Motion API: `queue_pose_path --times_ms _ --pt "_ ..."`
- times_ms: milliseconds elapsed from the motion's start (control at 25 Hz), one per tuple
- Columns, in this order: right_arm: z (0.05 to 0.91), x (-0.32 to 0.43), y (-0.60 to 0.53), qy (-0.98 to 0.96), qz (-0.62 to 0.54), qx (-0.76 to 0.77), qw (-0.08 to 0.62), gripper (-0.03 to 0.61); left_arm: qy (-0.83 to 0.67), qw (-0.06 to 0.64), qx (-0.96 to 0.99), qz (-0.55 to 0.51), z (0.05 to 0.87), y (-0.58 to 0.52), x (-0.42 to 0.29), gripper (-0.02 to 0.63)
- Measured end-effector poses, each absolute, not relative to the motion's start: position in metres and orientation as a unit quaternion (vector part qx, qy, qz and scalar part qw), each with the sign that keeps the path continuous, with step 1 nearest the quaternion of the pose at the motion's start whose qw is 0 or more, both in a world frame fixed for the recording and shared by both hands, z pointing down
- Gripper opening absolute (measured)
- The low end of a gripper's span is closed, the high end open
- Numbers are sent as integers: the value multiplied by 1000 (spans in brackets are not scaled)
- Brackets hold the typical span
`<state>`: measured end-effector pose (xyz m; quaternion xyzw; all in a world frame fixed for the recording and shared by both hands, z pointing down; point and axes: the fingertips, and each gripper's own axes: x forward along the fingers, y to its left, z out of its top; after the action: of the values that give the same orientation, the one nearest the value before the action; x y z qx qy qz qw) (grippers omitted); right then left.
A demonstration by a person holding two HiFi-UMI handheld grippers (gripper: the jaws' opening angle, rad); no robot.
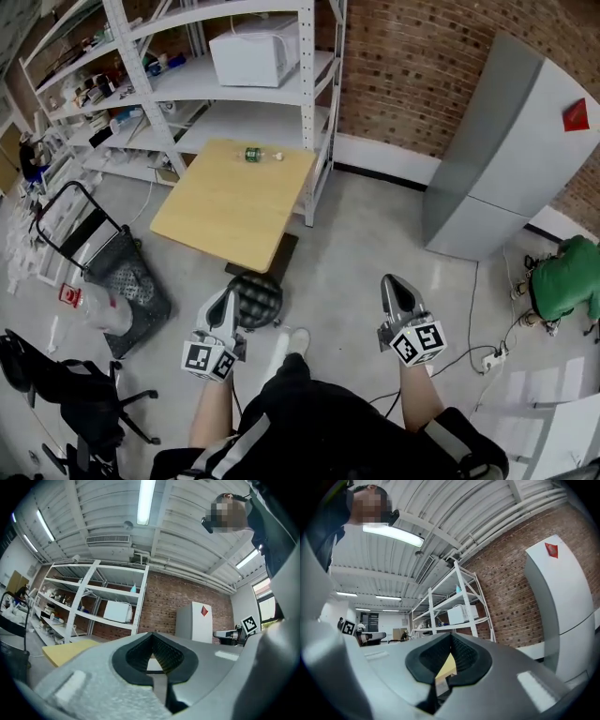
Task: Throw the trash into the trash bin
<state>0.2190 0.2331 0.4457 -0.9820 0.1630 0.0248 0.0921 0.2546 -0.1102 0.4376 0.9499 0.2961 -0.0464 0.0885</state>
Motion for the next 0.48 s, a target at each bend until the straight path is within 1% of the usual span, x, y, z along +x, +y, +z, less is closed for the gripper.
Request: queue_pose_path --times_ms 240,480 --pt "457 211 286 86 22 -992 93 5 362 95 926 -35 444 -50 296 0" --pt "448 245 303 56 30 -995 82 5 398 101 911 -42 435 -18 356 0"
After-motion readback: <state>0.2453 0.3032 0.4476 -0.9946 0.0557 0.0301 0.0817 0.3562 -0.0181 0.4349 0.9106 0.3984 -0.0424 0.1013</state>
